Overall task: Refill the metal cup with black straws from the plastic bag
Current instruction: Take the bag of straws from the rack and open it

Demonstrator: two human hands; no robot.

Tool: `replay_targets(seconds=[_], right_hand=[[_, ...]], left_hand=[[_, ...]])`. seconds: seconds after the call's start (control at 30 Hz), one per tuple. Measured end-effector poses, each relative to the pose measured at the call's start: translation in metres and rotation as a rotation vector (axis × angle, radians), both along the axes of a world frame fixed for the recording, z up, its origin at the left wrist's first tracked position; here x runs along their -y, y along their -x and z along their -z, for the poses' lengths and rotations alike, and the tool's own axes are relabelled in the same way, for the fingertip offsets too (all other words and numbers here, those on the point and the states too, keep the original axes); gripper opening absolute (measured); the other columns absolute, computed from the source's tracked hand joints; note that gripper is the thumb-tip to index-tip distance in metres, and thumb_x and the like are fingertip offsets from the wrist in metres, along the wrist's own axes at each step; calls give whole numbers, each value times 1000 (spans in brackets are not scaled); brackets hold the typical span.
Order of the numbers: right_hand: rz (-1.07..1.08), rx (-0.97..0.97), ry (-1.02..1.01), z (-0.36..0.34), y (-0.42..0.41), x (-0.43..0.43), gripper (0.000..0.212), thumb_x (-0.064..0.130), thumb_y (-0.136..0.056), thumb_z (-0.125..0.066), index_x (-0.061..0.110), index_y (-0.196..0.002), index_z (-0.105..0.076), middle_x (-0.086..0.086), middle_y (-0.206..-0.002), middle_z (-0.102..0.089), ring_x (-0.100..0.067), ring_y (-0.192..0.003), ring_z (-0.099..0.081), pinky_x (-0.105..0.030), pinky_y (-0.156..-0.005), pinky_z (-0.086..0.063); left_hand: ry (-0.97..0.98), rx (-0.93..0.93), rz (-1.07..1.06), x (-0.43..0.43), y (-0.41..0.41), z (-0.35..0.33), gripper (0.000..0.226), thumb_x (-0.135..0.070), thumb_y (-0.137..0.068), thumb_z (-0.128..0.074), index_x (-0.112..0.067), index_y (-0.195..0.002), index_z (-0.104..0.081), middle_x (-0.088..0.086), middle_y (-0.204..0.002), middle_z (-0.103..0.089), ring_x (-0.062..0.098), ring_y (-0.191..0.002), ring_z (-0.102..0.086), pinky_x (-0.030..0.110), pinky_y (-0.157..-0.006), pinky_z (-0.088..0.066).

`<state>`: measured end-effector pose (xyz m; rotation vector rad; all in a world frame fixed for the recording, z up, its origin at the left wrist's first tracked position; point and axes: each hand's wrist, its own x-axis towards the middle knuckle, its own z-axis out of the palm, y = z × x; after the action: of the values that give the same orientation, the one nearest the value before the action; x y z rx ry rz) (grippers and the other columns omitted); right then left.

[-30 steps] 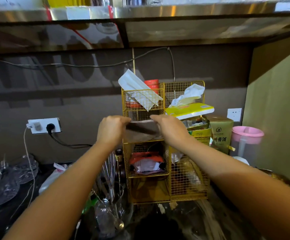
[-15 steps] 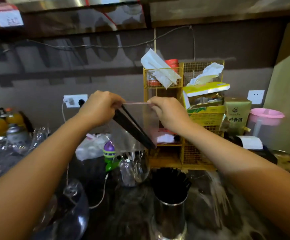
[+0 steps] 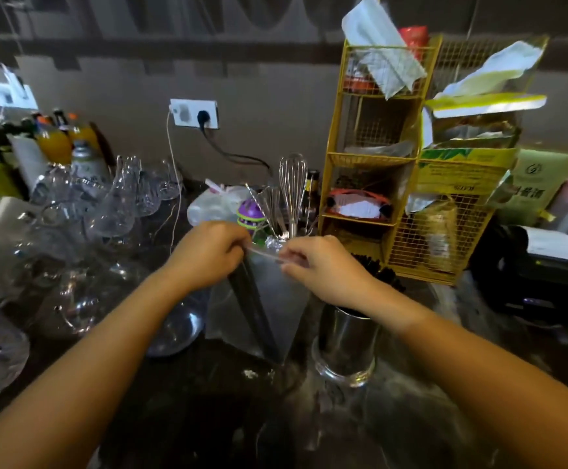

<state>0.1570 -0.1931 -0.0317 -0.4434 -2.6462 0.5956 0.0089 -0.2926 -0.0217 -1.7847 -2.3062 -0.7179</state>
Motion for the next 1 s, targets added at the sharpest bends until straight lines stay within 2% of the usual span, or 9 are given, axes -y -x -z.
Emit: replay_targets(seconds=[0.07,0.13,0.27,0.4,0.47,0.57,0.63,0.73,1.0], right_hand=[[6,55,52,12,0,1,3,17,-82,-61,20,-79,-61,5,-69,-54,-16,-73,-53,-35,-69,-46],[15,104,81,20,1,1,22,17,-79,-63,25,-64,-50,10,-61,-49,-14,-70,-51,-33,-67,-44],[27,179,132,28,-2,3,31,14,-80,-61,21,-56,-42,6,-59,-50,-12,-64,-48,-16,-50,-34],[42,181,273,37,-5,4,33,14,-79,-62,19,-56,-39,-12,-64,-56,-10,-54,-45,-19,-51,-32],[49,151,408,44,-7,5,32,12,-80,-61,19,-57,-40,-17,-66,-56,-8,-49,-47,-27,-56,-38],[73,100,548,54,-8,7,29,8,-78,-58,18,-57,-41,-12,-62,-54,-13,-50,-49,-35,-57,-42],[52,82,661,57,-9,9,24,7,-78,-57,16,-59,-45,-6,-58,-54,-12,-47,-50,-28,-51,-42],[-21,116,823,56,-12,15,4,8,-82,-55,9,-78,-54,-4,-60,-57,-5,-40,-53,-14,-37,-40],[-101,176,995,55,-18,12,7,21,-81,-63,19,-80,-56,5,-65,-64,-3,-62,-61,-15,-53,-50]], left_hand=[[61,-6,47,-3,-5,15,37,-18,-63,-37,-4,-79,-67,23,-87,-69,36,-87,-62,36,-73,-46],[133,-4,91,-9,-10,26,35,-19,-62,-37,-3,-76,-65,23,-85,-68,37,-87,-61,38,-74,-46],[196,12,158,-17,-19,37,36,-18,-63,-37,-1,-80,-65,21,-96,-66,36,-96,-57,42,-81,-46],[-76,-35,-17,-13,-25,61,30,-19,-69,-53,-7,-93,-65,22,-113,-56,37,-107,-50,46,-87,-42],[-192,268,-77,-8,-32,66,9,-15,-78,-58,-8,-82,-61,13,-87,-59,19,-83,-56,35,-77,-43],[-11,937,-24,-4,-44,72,30,-19,-87,-52,-12,-57,-50,4,-52,-52,2,-39,-49,19,-45,-38],[119,1150,21,1,-48,76,34,-29,-88,-48,-12,-59,-52,-1,-46,-55,5,-36,-49,13,-37,-33],[178,1247,94,5,-50,80,34,-35,-87,-46,-7,-77,-62,-2,-49,-57,8,-42,-51,15,-39,-35],[259,1222,163,7,-49,77,32,-34,-89,-45,-13,-74,-65,-5,-53,-64,5,-51,-54,15,-44,-41]])
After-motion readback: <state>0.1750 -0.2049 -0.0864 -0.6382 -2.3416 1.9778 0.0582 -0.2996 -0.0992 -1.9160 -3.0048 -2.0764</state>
